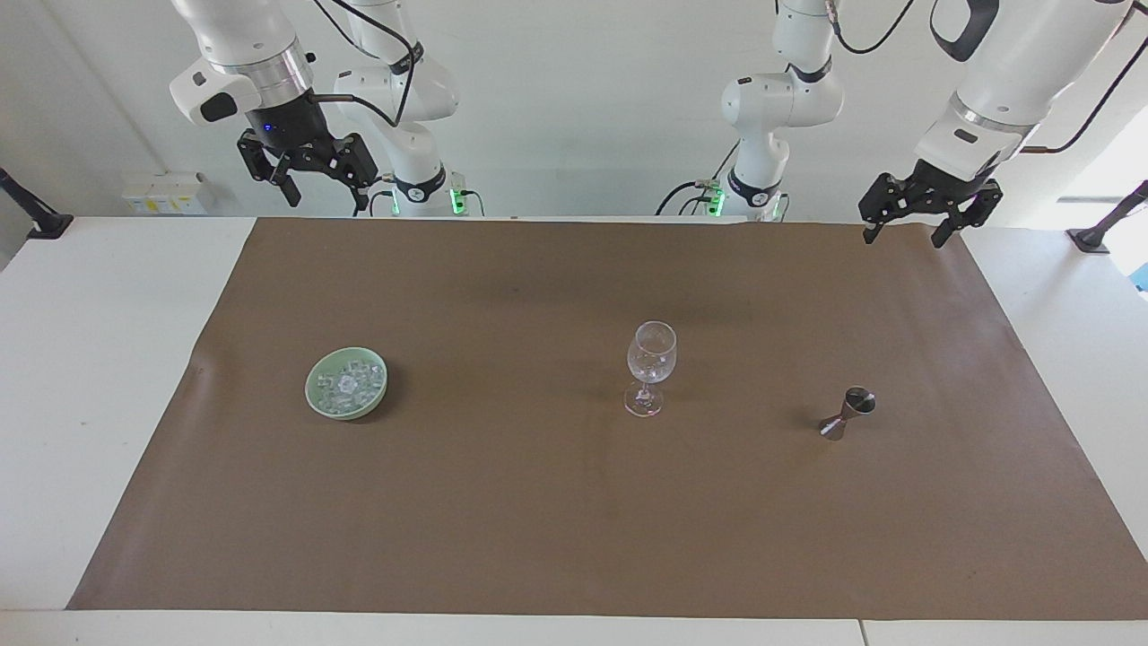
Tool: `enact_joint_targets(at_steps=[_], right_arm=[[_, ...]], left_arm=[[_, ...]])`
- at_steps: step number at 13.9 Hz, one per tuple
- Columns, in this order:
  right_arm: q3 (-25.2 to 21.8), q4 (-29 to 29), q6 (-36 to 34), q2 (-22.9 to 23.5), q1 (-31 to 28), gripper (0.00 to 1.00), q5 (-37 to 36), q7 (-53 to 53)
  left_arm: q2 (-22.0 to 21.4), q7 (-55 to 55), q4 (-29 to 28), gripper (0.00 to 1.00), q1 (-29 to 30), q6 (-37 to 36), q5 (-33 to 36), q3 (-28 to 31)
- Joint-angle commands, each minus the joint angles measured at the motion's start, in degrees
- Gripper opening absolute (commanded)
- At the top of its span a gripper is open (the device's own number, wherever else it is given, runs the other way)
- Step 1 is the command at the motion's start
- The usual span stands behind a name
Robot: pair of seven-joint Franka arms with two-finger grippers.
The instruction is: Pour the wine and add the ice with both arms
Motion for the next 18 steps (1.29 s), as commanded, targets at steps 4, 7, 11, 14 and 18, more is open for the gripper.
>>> enact_joint_targets(at_steps=[4, 7, 11, 14, 18], right_arm=[[-0.01, -0.14, -0.44, -0.13, -0.17, 1.00, 0.29, -0.93], [-0.01, -0.14, -0.44, -0.13, -0.17, 1.00, 0.29, -0.93], [-0.01, -0.06, -0.44, -0.13, -0.17, 1.00, 0.29, -0.93], [-0.01, -0.14, -0.44, -0.13, -0.08, 1.00, 0.29, -0.93], [-0.01, -0.14, -0.44, -0.13, -0.08, 1.00, 0.29, -0.93]], left_arm=[[-1.73, 0.61, -1.96, 1.00, -0.49, 0.79, -0.78, 0.41], [-1.73, 0.17, -2.14, 1.00, -0.05, 0.00, -0.78, 0.41], [-2.60, -0.53, -3.88, 1.00, 0.12, 0.61, -0.78, 0.50], [-4.45, -4.39, -8.01, 1.00, 0.12, 1.92, -0.78, 0.41], [-5.16, -4.58, -9.26, 1.00, 0.12, 2.72, -0.78, 0.50]])
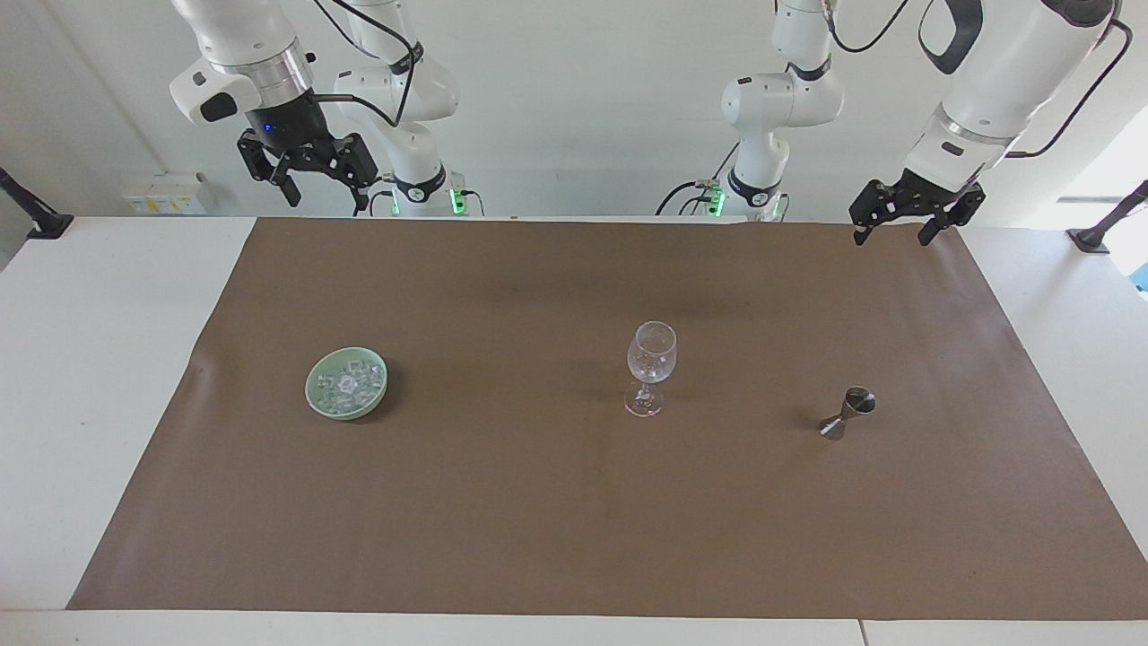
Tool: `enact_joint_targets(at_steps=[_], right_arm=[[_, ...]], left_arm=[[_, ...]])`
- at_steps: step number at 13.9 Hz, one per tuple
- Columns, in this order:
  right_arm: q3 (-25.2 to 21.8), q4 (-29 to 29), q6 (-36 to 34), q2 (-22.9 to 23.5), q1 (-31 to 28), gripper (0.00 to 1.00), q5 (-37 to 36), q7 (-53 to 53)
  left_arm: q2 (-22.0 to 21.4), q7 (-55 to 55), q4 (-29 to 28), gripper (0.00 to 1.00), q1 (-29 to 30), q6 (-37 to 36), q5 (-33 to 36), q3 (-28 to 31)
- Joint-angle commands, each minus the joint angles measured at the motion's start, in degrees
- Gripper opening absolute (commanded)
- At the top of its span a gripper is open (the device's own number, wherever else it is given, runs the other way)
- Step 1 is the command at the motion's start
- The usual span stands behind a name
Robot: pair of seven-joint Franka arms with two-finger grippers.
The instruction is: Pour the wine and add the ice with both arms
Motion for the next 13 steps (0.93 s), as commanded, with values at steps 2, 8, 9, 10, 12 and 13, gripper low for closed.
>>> enact_joint_targets(at_steps=[2, 8, 9, 10, 12, 13], right_arm=[[-0.01, -0.14, -0.44, -0.13, -0.17, 1.00, 0.29, -0.93], [-0.01, -0.14, -0.44, -0.13, -0.08, 1.00, 0.29, -0.93], [-0.01, -0.14, -0.44, -0.13, -0.17, 1.00, 0.29, -0.93], [-0.01, -0.14, -0.44, -0.13, -0.17, 1.00, 0.29, -0.93], [0.08, -0.14, -0.44, -0.13, -0.17, 1.00, 0.29, -0.93], [0.08, -0.14, -0.44, -0.13, -0.17, 1.00, 0.29, -0.93]], left_arm=[[-2.06, -1.25, -2.62, 1.00, 0.18, 1.99, -0.73, 0.32], [-2.67, -21.78, -4.37, 1.00, 0.26, 5.41, -3.43, 0.76], [-2.94, -25.65, -5.16, 1.00, 1.40, 6.81, -5.02, 0.76], [-3.20, -28.21, -5.60, 1.00, 2.54, 7.52, -6.77, 0.76], [-3.29, -33.05, -6.13, 1.00, 4.38, 8.14, -9.07, 0.76], [-3.55, -35.94, -6.57, 1.00, 5.01, 8.41, -10.12, 0.76]])
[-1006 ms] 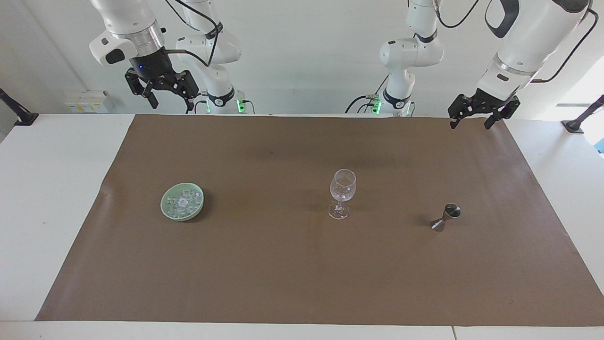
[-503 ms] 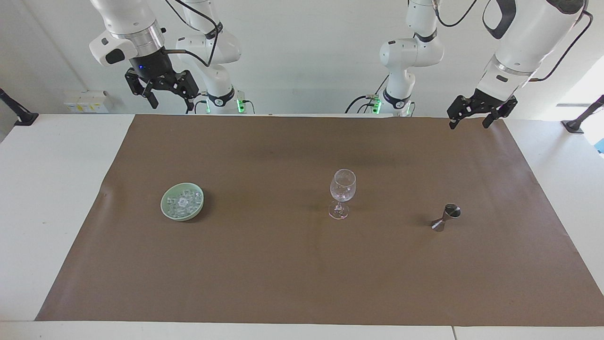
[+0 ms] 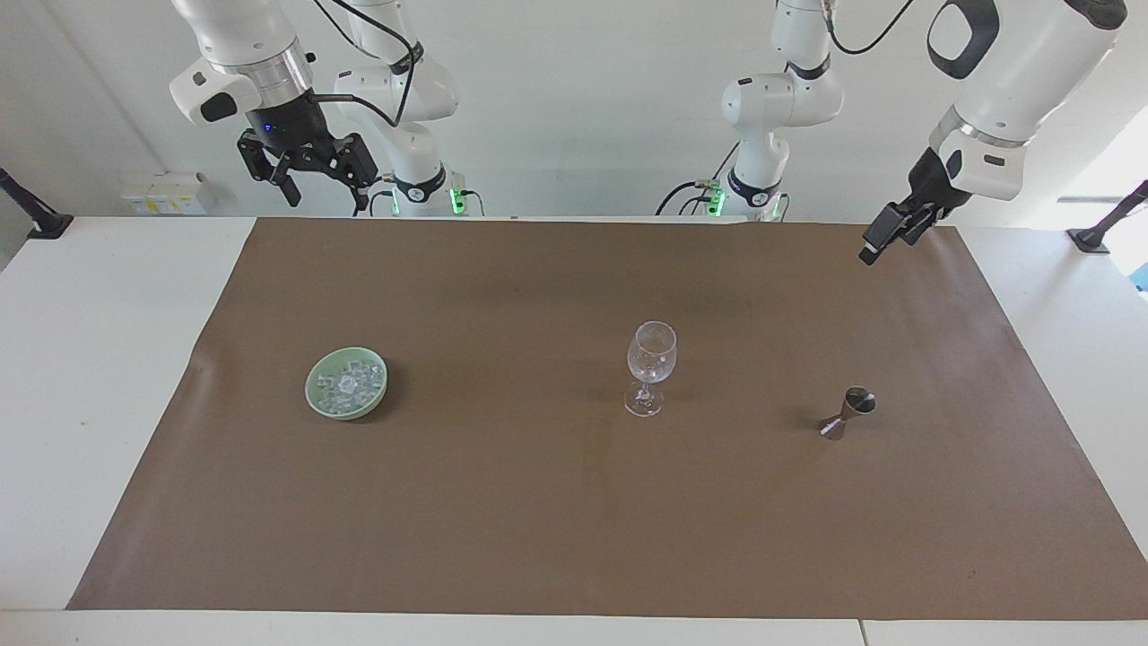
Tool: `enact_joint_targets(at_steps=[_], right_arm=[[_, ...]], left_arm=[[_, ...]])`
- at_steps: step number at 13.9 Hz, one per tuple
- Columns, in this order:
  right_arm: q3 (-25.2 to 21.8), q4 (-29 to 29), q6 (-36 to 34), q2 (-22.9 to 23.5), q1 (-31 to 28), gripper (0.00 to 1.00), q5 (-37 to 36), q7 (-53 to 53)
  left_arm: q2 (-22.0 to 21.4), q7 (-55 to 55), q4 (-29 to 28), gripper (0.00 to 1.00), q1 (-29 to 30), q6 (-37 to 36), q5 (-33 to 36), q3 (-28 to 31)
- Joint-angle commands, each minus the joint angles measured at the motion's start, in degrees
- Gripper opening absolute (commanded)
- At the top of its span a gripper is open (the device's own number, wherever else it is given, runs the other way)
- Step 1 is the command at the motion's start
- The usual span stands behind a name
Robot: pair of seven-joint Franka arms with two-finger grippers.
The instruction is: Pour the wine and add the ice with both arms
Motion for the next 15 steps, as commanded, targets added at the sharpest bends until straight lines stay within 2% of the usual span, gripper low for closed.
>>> enact_joint_targets(at_steps=[1, 4, 8, 12, 15], right_arm=[[-0.01, -0.14, -0.44, -0.13, -0.17, 1.00, 0.29, -0.93], [-0.01, -0.14, -0.44, -0.13, -0.17, 1.00, 0.29, -0.93], [-0.01, -0.14, -0.44, -0.13, -0.17, 1.00, 0.29, -0.93], [-0.01, -0.14, -0.44, -0.13, -0.17, 1.00, 0.29, -0.93], [0.08, -0.14, -0.44, -0.13, -0.08, 1.00, 0.29, -0.93]], left_arm=[[-2.65, -8.00, -3.50, 1.00, 2.63, 2.41, -3.28, -0.17], [-3.71, -16.96, -5.96, 1.00, 3.86, 4.96, -5.65, -0.17], [-5.29, -32.08, -10.27, 1.00, 5.36, 11.89, -11.01, -0.17], [-5.47, -42.63, -12.38, 1.00, 7.29, 16.65, -17.86, -0.17], [-5.47, -51.77, -13.87, 1.00, 7.38, 20.77, -19.37, -0.17]])
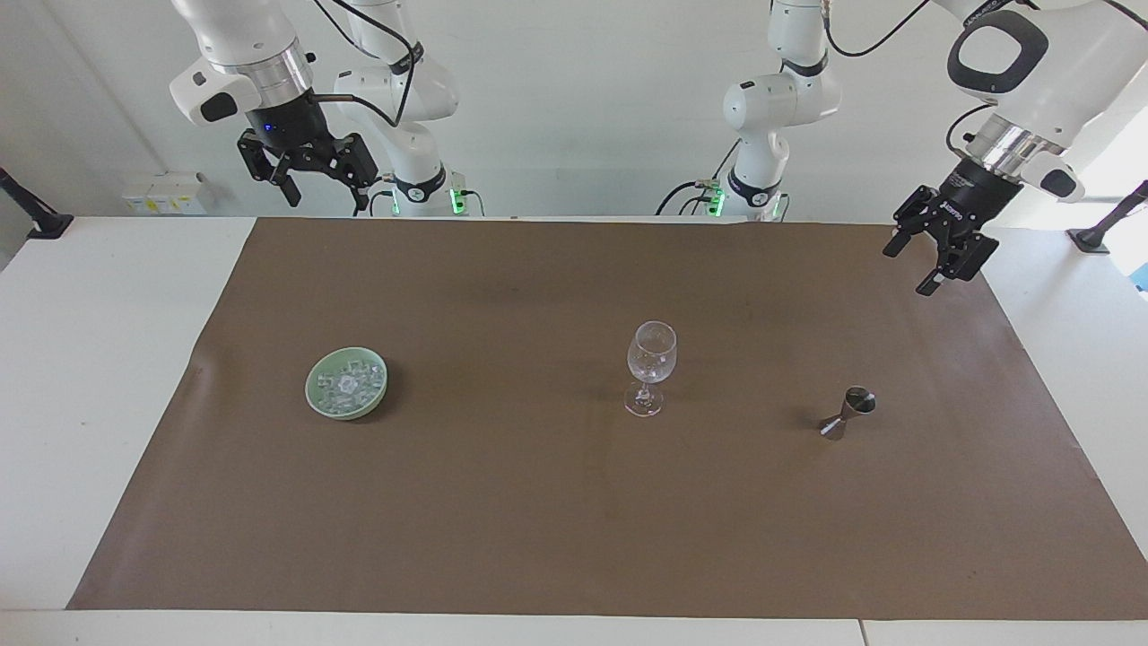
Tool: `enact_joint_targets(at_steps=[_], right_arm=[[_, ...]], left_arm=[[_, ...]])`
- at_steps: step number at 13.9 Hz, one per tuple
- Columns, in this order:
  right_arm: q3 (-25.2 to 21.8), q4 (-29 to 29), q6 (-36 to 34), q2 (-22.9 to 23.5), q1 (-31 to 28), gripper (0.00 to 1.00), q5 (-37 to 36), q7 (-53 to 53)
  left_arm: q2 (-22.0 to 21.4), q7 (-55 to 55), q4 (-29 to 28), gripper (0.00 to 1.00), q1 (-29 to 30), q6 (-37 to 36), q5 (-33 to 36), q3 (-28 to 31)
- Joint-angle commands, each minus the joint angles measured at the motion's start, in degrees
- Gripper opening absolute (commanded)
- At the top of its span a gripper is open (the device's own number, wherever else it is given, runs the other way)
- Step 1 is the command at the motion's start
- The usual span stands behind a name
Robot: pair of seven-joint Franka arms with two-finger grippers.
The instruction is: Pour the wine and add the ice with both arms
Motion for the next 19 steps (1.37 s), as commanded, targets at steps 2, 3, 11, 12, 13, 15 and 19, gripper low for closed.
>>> enact_joint_targets(at_steps=[2, 3, 11, 12, 13, 15, 19], right_arm=[[-0.01, -0.14, -0.44, -0.13, -0.17, 1.00, 0.29, -0.93], [-0.01, -0.14, -0.44, -0.13, -0.17, 1.00, 0.29, -0.93], [-0.01, -0.14, -0.44, -0.13, -0.17, 1.00, 0.29, -0.93], [-0.01, -0.14, -0.44, -0.13, -0.08, 1.00, 0.29, -0.93], [-0.01, -0.14, -0.44, -0.13, -0.17, 1.00, 0.29, -0.93], [0.08, -0.14, -0.44, -0.13, -0.17, 1.00, 0.29, -0.93], [-0.01, -0.14, -0.44, -0.13, -0.08, 1.00, 0.29, -0.93]], left_arm=[[-1.94, -10.99, -4.43, 1.00, 0.82, 6.91, -3.92, -0.45], [-1.94, -13.62, -4.96, 1.00, 0.91, 8.49, -4.80, -0.45], [2.45, -30.70, -6.29, 1.00, 3.55, 18.26, -13.58, -0.45], [3.32, -30.70, -6.29, 1.00, 3.90, 18.18, -15.25, -0.45], [4.12, -30.70, -6.37, 1.00, 4.60, 18.09, -15.96, -0.45], [5.00, -30.53, -6.98, 1.00, 4.17, 18.00, -16.32, -0.54], [5.35, -25.90, -8.39, 1.00, 4.16, 15.21, -16.23, -0.54]])
